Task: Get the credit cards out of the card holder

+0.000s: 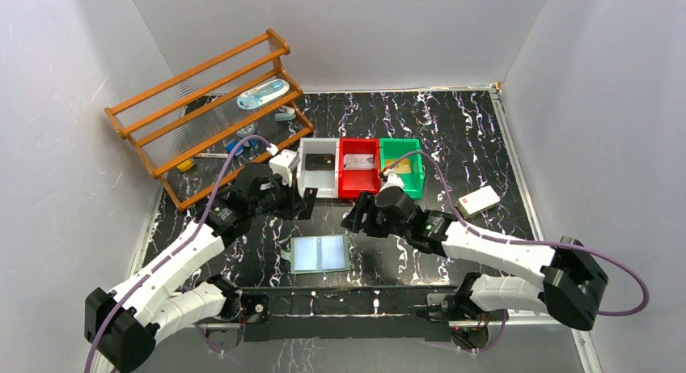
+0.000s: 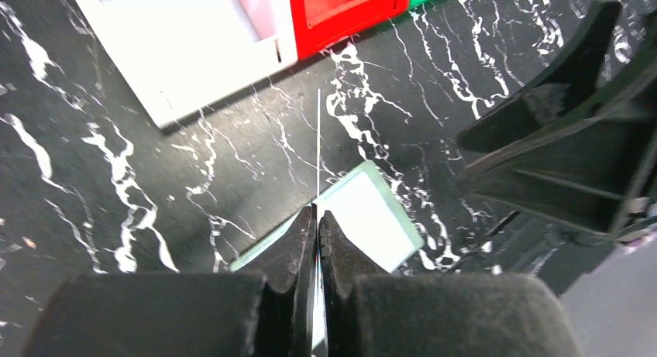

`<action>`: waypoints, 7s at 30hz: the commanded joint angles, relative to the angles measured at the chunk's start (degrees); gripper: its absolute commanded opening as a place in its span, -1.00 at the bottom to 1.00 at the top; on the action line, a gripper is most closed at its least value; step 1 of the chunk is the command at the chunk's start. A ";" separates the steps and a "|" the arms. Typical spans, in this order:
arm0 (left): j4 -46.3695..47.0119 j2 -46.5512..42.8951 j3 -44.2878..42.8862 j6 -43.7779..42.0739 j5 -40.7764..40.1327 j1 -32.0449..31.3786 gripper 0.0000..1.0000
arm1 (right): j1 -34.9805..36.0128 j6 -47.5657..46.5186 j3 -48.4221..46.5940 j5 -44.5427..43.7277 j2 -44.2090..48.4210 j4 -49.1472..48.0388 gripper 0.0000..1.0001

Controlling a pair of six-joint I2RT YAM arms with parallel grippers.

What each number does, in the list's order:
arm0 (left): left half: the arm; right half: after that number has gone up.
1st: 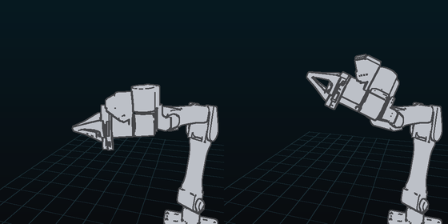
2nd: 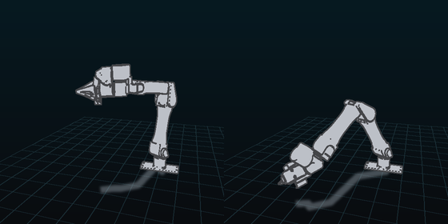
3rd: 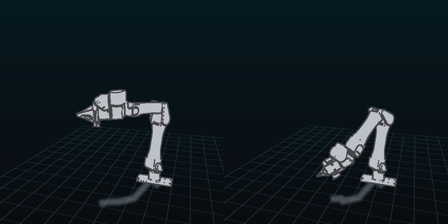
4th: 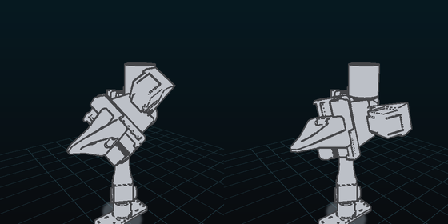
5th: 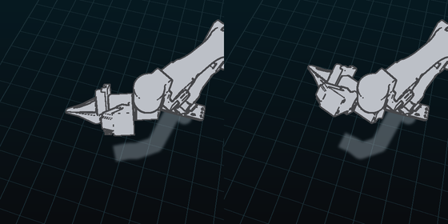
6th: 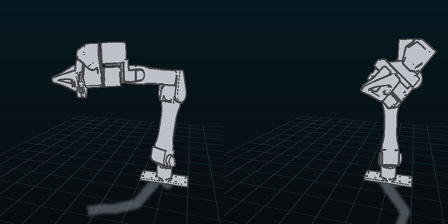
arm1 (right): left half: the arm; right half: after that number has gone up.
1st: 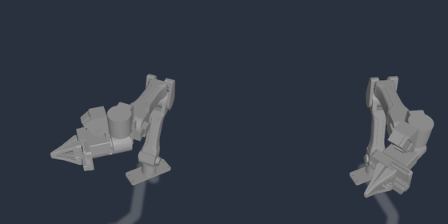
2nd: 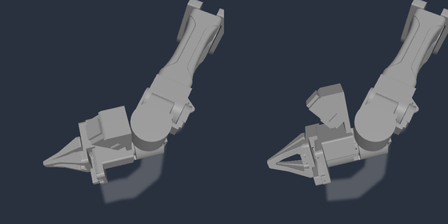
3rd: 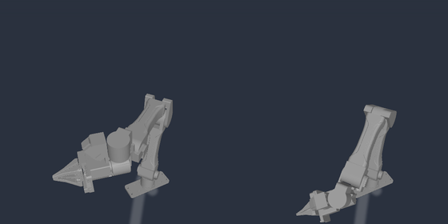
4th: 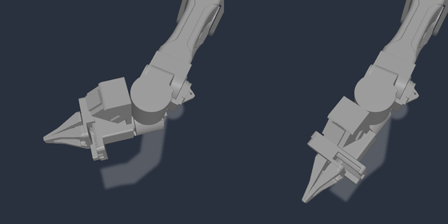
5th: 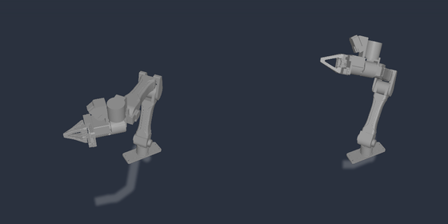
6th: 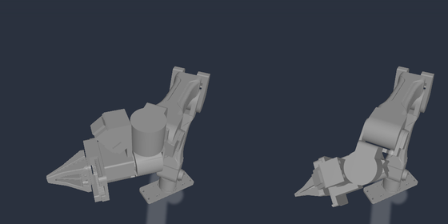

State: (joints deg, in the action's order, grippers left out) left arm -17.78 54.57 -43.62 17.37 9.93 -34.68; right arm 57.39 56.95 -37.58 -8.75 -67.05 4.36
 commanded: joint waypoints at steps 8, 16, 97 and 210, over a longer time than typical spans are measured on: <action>7.65 4.59 -6.24 -28.32 -1.82 -0.04 -1.00 | -0.18 -6.30 3.64 -9.47 9.82 1.11 0.82; 9.16 19.06 -15.00 -51.25 -5.45 0.32 -1.00 | -0.30 -6.22 3.42 -14.22 10.14 3.31 0.86; 21.57 51.23 -23.01 -61.66 -15.11 2.87 -0.12 | -0.96 -1.30 3.09 -17.97 12.36 8.13 0.95; -5.60 -14.53 9.61 9.32 -16.00 3.85 0.97 | 15.32 7.65 -31.37 -26.35 -34.58 39.99 -0.04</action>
State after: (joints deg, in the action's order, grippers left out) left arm -23.92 39.57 -33.43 27.05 -8.36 -31.18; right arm 73.65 66.00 -71.46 -31.66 -106.24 41.71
